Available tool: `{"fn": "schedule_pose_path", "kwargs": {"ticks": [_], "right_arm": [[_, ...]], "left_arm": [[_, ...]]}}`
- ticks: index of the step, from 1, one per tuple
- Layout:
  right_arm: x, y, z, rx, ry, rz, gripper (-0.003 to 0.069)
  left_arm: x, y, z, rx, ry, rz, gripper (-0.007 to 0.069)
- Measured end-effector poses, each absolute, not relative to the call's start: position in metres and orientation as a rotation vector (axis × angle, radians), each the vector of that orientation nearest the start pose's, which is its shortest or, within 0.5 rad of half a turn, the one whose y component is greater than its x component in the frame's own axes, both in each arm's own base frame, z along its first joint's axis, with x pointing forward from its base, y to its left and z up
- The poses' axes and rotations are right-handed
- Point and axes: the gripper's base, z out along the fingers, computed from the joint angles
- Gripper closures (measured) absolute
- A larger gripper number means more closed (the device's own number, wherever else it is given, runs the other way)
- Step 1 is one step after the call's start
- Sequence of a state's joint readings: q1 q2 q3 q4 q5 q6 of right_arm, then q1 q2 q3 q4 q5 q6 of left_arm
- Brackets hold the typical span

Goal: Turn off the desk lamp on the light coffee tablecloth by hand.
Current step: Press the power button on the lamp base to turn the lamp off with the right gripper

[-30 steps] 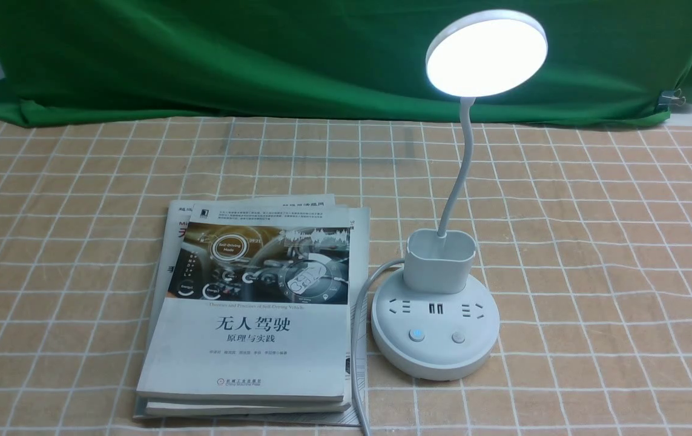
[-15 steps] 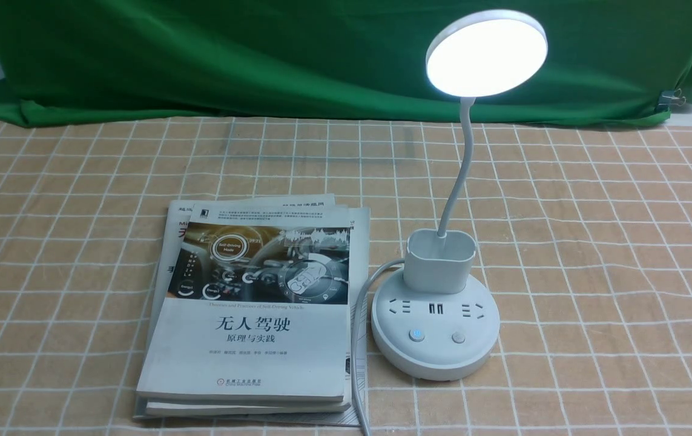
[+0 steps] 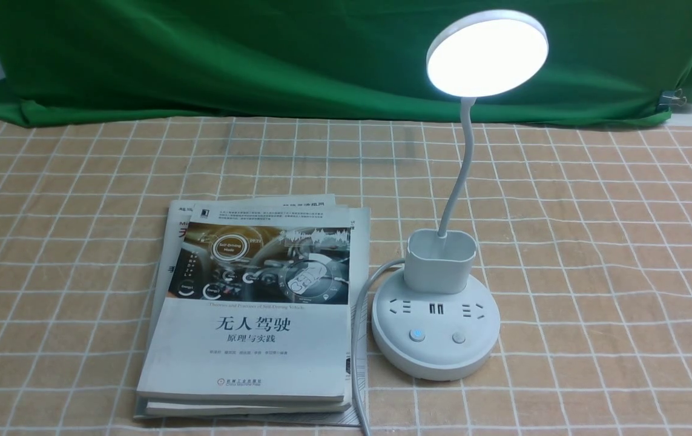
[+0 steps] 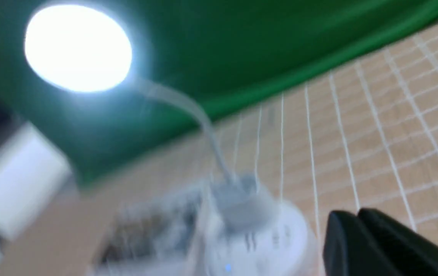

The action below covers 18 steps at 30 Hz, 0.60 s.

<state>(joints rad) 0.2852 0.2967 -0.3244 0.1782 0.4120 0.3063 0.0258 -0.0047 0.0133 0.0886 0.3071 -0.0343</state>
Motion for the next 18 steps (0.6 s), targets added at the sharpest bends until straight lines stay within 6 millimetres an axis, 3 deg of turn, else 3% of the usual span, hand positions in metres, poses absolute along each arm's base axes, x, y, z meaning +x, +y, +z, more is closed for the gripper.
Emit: {"fn": "schedule_pose_path", "kwargs": {"ticks": [4,8,9,13,18], "right_arm": [[0.101,0.044,0.289,-0.109,2.202,0.457,0.062],[0.152,0.064,0.288,-0.289,2.469,0.352,0.062],[0.158,0.066,0.285,-0.305,2.497,0.343,0.062],[0.214,0.096,0.268,-0.464,2.673,0.298,0.0622],[0.245,0.141,0.25,-0.687,2.725,0.264,0.0624]], "left_arm": [[0.054,0.004,0.181,0.003,1.799,0.078,0.062],[0.054,0.004,0.181,0.003,1.799,0.078,0.062],[0.054,0.004,0.181,0.003,1.799,0.078,0.062],[0.054,0.004,0.181,0.004,1.799,0.079,0.062],[0.054,0.004,0.181,0.004,1.799,0.079,0.062]]}}
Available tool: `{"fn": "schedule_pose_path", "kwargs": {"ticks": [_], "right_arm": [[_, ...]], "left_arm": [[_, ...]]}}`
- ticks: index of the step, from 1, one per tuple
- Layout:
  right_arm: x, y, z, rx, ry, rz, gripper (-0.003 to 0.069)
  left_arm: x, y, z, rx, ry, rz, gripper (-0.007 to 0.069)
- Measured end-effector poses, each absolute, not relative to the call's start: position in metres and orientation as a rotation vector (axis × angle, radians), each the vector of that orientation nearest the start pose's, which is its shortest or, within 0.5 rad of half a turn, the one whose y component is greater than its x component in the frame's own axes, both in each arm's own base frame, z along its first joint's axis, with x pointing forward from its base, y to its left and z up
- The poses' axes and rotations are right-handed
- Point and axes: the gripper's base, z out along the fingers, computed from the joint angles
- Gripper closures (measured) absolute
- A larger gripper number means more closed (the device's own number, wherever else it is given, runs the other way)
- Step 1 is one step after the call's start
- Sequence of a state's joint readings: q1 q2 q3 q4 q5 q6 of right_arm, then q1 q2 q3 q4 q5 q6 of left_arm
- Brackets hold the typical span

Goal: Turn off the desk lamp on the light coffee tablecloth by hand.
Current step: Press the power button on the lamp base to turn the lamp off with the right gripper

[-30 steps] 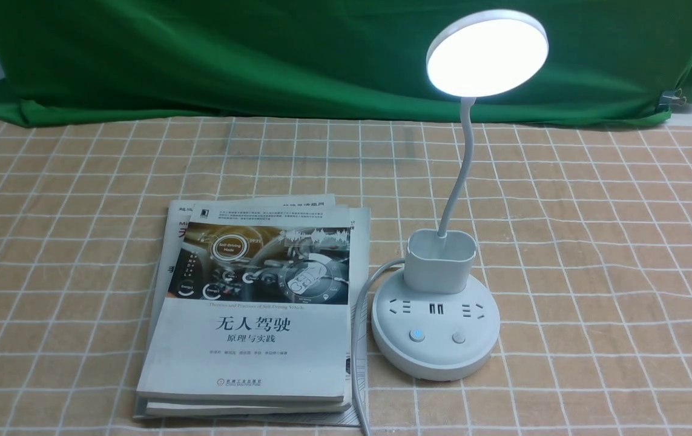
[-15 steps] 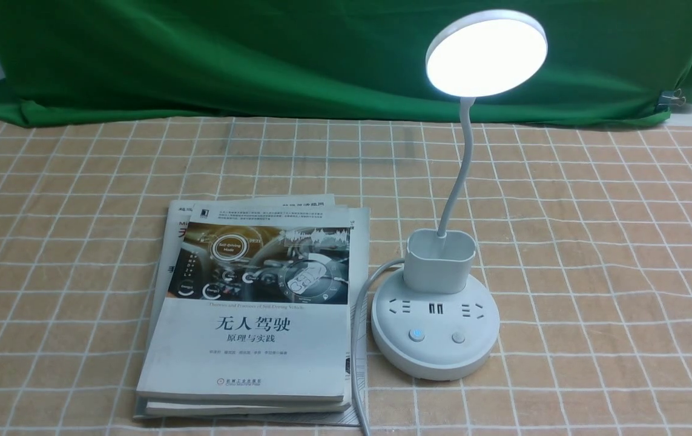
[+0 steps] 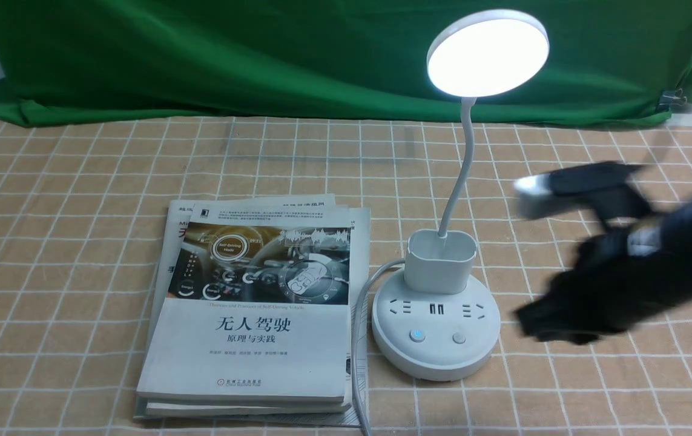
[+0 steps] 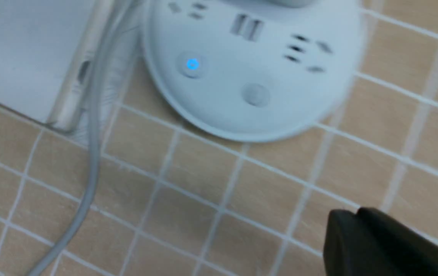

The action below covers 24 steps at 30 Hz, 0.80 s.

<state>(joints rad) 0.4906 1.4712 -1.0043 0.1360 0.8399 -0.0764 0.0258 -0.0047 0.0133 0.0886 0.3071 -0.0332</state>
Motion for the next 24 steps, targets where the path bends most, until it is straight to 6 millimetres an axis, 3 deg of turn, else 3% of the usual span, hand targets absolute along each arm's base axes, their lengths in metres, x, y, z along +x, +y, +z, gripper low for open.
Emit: {"fn": "schedule_pose_path", "kwargs": {"ticks": [3,9,14,24], "right_arm": [[0.256,0.162,0.239,-0.772,2.751,0.248,0.0624],[0.267,0.187,0.214,-0.86,2.799,0.221,0.0624],[0.274,0.19,0.201,-0.854,2.81,0.193,0.0623],[0.28,0.193,0.203,-0.822,2.748,0.209,0.0623]], "left_arm": [[0.054,0.004,0.181,0.004,1.799,0.079,0.062],[0.054,0.004,0.181,0.004,1.799,0.079,0.062],[0.054,0.004,0.181,0.003,1.799,0.078,0.062],[0.054,0.004,0.181,0.003,1.799,0.078,0.062]]}}
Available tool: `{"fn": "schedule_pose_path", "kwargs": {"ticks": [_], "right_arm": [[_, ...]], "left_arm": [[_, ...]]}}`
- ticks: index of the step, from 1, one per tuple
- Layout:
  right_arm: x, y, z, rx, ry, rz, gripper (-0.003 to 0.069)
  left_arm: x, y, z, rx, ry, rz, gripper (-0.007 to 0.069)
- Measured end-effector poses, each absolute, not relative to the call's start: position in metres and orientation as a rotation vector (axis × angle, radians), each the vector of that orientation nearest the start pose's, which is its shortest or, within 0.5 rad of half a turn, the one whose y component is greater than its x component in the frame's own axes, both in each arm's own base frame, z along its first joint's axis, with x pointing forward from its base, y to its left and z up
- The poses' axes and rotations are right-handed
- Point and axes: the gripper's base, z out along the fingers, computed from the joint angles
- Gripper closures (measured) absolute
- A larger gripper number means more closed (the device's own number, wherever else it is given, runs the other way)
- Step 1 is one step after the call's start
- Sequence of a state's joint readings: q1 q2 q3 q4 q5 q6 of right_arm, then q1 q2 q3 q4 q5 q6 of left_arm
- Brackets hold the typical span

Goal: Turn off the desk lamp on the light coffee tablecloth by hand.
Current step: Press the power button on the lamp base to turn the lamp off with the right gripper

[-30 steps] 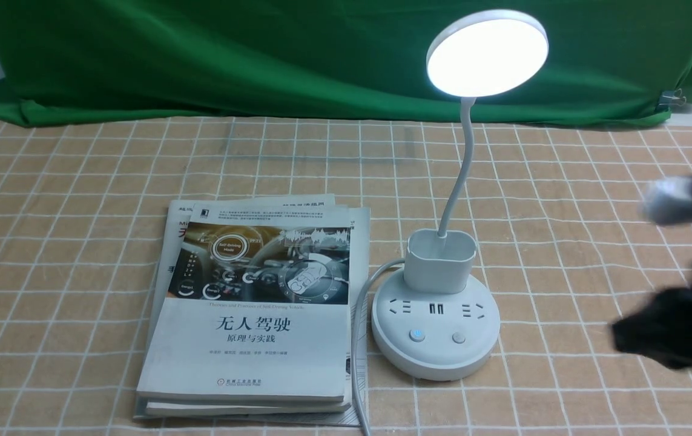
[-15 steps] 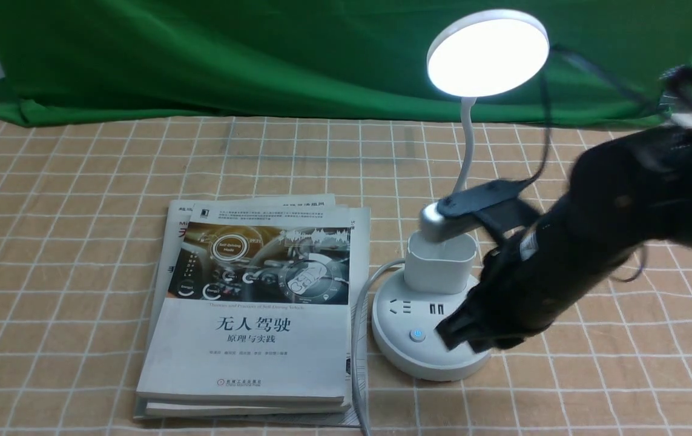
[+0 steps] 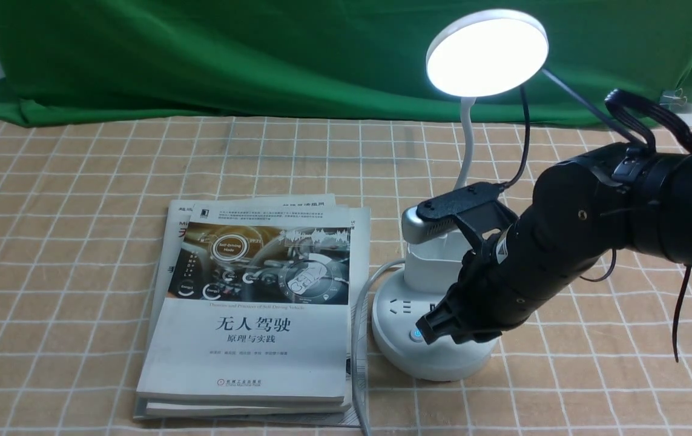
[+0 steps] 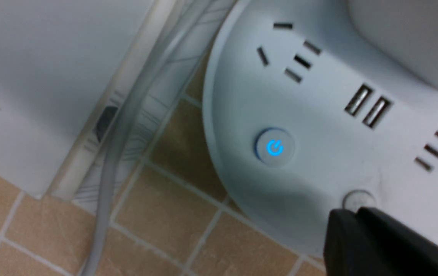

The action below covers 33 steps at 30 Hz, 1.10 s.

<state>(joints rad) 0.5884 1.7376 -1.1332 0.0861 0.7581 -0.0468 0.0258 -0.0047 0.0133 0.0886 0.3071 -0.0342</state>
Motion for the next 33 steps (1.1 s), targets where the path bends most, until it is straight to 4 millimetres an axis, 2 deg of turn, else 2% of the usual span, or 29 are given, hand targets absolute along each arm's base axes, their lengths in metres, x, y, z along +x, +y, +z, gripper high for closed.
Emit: {"fn": "schedule_pose_path", "kwargs": {"ticks": [12,26,33], "right_arm": [[0.29,0.179,0.203,-0.722,2.77,0.207,0.0623],[0.289,0.181,0.206,-0.693,2.8,0.245,0.0623],[0.299,0.188,0.201,-0.717,2.859,0.233,0.0623]], "left_arm": [[0.054,0.004,0.181,0.003,1.799,0.078,0.062],[0.054,0.004,0.181,0.003,1.799,0.078,0.062],[0.054,0.004,0.181,0.003,1.799,0.078,0.062]]}}
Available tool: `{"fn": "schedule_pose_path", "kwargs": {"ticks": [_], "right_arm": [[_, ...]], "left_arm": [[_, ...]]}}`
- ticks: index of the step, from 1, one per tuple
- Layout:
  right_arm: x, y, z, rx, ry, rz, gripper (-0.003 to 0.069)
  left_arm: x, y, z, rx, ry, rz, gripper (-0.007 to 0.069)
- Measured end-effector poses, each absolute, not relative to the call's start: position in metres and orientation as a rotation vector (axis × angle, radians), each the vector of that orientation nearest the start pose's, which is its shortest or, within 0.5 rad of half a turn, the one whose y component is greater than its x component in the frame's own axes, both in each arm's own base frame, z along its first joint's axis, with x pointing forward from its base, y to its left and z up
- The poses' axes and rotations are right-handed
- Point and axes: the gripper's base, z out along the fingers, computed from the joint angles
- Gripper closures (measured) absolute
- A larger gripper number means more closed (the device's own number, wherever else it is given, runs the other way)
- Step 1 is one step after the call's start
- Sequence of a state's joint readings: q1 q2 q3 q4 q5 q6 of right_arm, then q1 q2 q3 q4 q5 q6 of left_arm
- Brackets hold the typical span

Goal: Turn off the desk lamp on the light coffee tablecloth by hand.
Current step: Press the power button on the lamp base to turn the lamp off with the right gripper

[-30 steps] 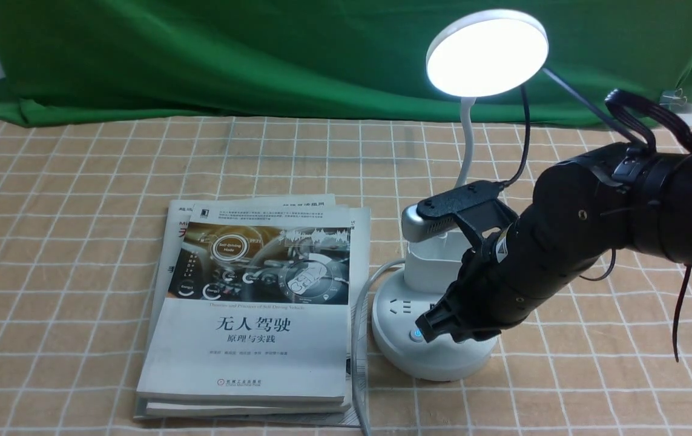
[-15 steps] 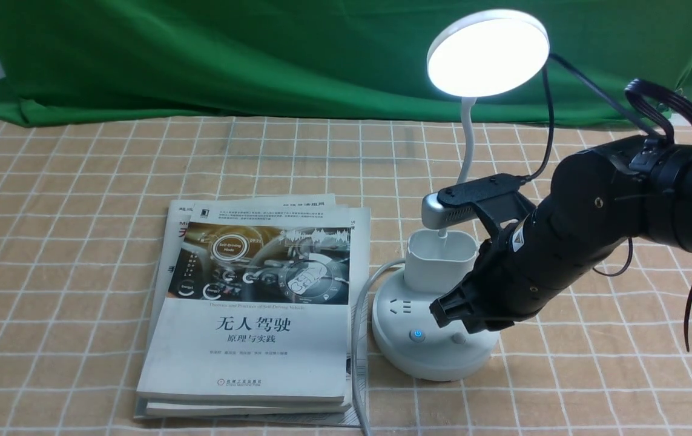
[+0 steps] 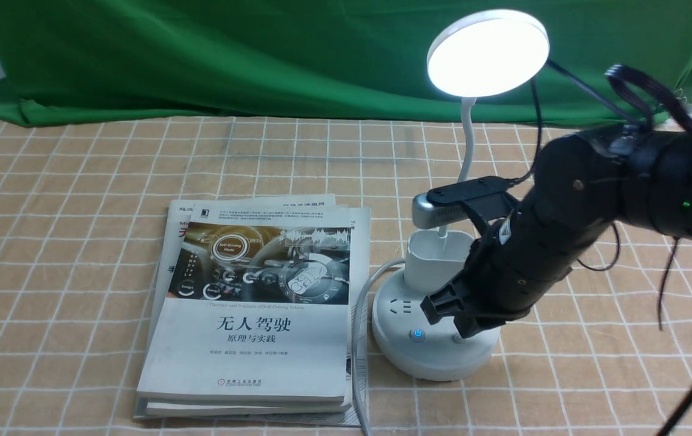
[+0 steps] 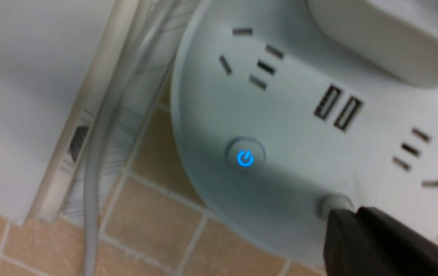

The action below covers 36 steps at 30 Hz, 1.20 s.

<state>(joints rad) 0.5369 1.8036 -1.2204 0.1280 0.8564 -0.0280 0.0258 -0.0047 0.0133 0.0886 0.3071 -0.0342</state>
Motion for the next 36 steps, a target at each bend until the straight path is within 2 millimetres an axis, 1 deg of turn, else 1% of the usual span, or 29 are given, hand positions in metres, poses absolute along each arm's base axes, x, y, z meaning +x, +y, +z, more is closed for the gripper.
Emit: {"fn": "schedule_pose_path", "kwargs": {"ticks": [13,16,19,25,29,31,33,35,36], "right_arm": [[0.302,0.19,0.2,-0.732,2.851,0.242,0.0623],[0.303,0.191,0.194,-0.732,2.866,0.24,0.0623],[0.304,0.192,0.182,-0.747,2.908,0.224,0.0623],[0.307,0.193,0.181,-0.757,2.907,0.215,0.0623],[0.305,0.191,0.189,-0.759,2.875,0.211,0.0623],[0.304,0.19,0.2,-0.755,2.838,0.218,0.0623],[0.301,0.188,0.215,-0.745,2.792,0.234,0.0623],[0.3,0.187,0.223,-0.741,2.771,0.241,0.0623],[0.299,0.187,0.224,-0.741,2.77,0.241,0.0623]], "left_arm": [[0.054,0.004,0.181,0.003,1.799,0.078,0.062],[0.054,0.004,0.181,0.003,1.799,0.078,0.062],[0.054,0.004,0.181,0.003,1.799,0.078,0.062],[0.054,0.004,0.181,0.003,1.799,0.078,0.062],[0.054,0.004,0.181,0.003,1.799,0.078,0.062],[0.054,0.004,0.181,0.003,1.799,0.078,0.062],[0.054,0.004,0.181,0.003,1.799,0.078,0.062],[0.054,0.004,0.181,0.003,1.799,0.078,0.062],[0.054,0.004,0.181,0.003,1.799,0.078,0.062]]}}
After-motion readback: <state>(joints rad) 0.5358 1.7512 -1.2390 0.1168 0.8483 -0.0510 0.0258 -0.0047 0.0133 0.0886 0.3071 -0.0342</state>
